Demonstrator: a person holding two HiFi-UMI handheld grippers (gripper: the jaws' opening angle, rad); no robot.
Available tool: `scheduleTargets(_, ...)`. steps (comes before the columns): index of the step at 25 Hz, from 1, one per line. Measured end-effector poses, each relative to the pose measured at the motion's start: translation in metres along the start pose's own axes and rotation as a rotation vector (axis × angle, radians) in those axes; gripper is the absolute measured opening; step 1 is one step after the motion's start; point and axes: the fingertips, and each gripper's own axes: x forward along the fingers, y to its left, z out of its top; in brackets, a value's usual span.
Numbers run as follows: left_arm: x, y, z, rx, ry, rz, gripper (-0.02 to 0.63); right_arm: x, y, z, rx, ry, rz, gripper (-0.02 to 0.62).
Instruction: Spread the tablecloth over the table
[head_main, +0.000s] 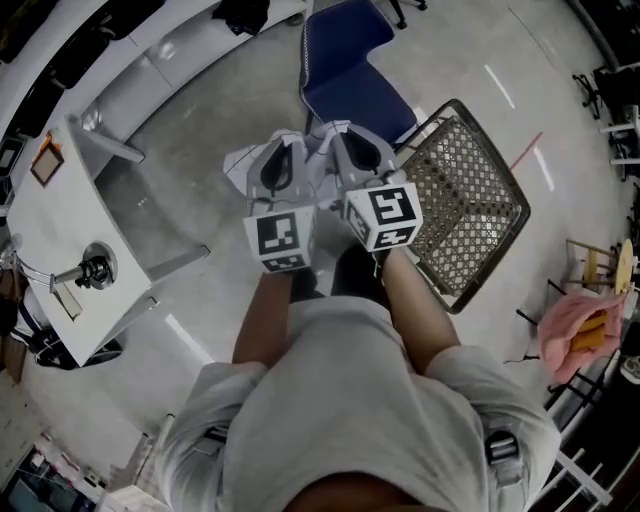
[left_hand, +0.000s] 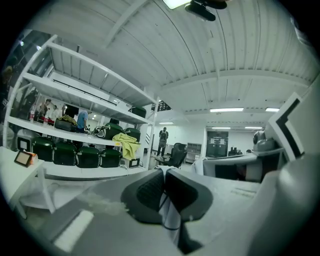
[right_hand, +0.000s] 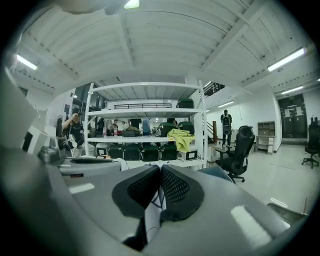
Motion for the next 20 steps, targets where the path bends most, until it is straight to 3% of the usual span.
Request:
scheduleTargets(12, 0.035, -0.028, -0.045, 0.02, 0.117, 0.127, 0.023, 0.019, -0.05, -0.042, 0.071, 0.058, 0.109, 0.006)
scheduleTargets(16, 0.056, -0.053, -0.054, 0.021, 0.143, 0.163, 0.023, 0.014, -0.095, -0.05, 0.089, 0.064, 0.107, 0.008)
scheduleTargets(20, 0.09, -0.098, -0.044, 0.036, 0.123, 0.128, 0.023, -0.002, -0.154, -0.024, 0.075, -0.018, 0.058, 0.006)
